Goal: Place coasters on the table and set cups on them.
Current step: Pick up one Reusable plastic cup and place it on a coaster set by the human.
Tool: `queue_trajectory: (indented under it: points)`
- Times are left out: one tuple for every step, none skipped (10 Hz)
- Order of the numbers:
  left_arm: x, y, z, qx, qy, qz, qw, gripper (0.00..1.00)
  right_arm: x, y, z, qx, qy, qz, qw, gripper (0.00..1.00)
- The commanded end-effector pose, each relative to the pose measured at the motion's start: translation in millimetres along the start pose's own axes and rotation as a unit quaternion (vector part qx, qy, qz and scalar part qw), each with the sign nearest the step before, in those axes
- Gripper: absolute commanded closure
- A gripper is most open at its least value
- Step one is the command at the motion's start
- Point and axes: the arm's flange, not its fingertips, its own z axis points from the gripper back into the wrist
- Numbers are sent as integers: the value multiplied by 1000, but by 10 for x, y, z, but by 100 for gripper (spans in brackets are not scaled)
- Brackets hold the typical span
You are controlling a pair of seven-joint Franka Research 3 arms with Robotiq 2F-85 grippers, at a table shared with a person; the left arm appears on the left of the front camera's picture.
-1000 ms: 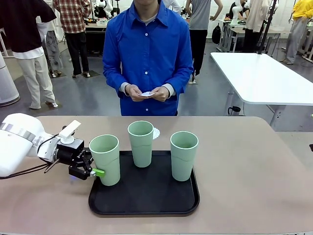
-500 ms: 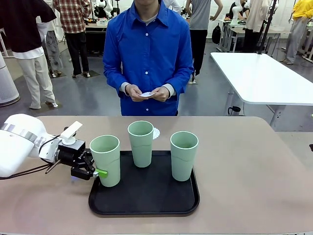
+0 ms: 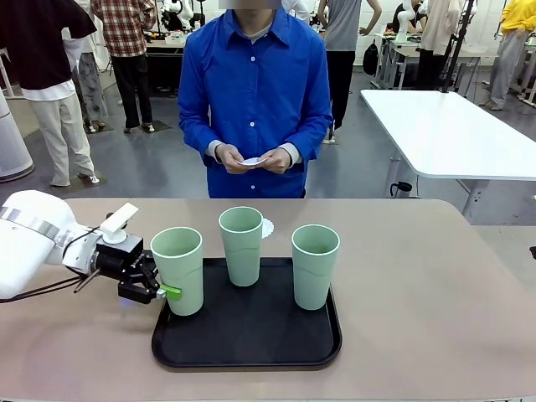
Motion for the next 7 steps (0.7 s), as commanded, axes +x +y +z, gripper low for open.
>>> queue_trajectory:
  points:
    - [652, -126, 101, 22, 9, 35, 999, 100, 17, 5, 1, 9, -2, 1, 1000, 0]
    - [1033, -129, 157, 28, 8, 42, 999, 100, 17, 5, 1, 9, -2, 1, 1000, 0]
    - [1315, -106, 191, 30, 9, 31, 999, 100, 17, 5, 1, 9, -2, 1, 1000, 0]
    - [1558, -77, 217, 34, 7, 24, 999, 100, 17, 5, 1, 9, -2, 1, 1000, 0]
    - [1781, -54, 238, 38, 5, 18, 999, 100, 17, 5, 1, 9, -2, 1, 1000, 0]
    - [1983, -75, 275, 41, 1, 7, 999, 100, 17, 5, 1, 9, -2, 1, 1000, 0]
    - [2044, -134, 291, 42, 7, -1, 999, 100, 17, 5, 1, 9, -2, 1, 1000, 0]
